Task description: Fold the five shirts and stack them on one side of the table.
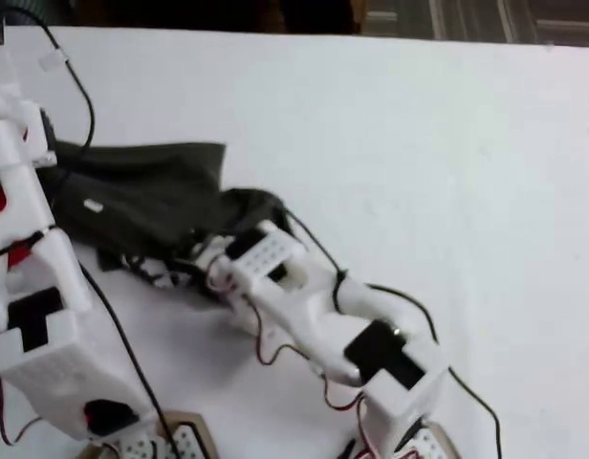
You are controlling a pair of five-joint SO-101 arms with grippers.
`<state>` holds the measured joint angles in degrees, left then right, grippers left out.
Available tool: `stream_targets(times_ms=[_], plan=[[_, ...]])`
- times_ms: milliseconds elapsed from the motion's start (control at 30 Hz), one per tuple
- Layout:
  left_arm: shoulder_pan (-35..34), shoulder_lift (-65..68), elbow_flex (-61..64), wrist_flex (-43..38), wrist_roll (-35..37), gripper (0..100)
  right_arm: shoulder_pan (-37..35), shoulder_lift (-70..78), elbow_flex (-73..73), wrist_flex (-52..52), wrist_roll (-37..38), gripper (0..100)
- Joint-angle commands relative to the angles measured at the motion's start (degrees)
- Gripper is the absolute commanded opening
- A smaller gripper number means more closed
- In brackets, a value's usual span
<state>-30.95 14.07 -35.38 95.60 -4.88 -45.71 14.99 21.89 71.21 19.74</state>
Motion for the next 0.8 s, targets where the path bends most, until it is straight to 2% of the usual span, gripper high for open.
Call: stream_targets(times_ms=[0,133,300,367,500,767], plan=[[-0.3,-0.5,-0.6,-1.1,-0.4,3,4.7,1.4,-1.2,-2.2,0.5,28.7],[-0.2,-0.5,-0.7,-1.1,-0.4,3,9.2,1.6,-1.2,-2.2,0.5,24.9],[-0.2,-0.5,-0.3,-1.1,-0.4,3,13.6,1.4,-1.2,-3.3,0.3,0.8],[-0.2,-0.5,-0.3,-0.7,-0.4,3,14.4,1.3,-1.2,-2.9,0.2,3.6],[-0.2,-0.5,-0.2,-0.5,-0.4,3,14.8,-2.7,-1.1,-1.6,0.2,1.9],[1.4,-1.0,-0.7,4.4,-0.4,3,15.6,-28.0,-1.1,3.0,0.5,1.8]])
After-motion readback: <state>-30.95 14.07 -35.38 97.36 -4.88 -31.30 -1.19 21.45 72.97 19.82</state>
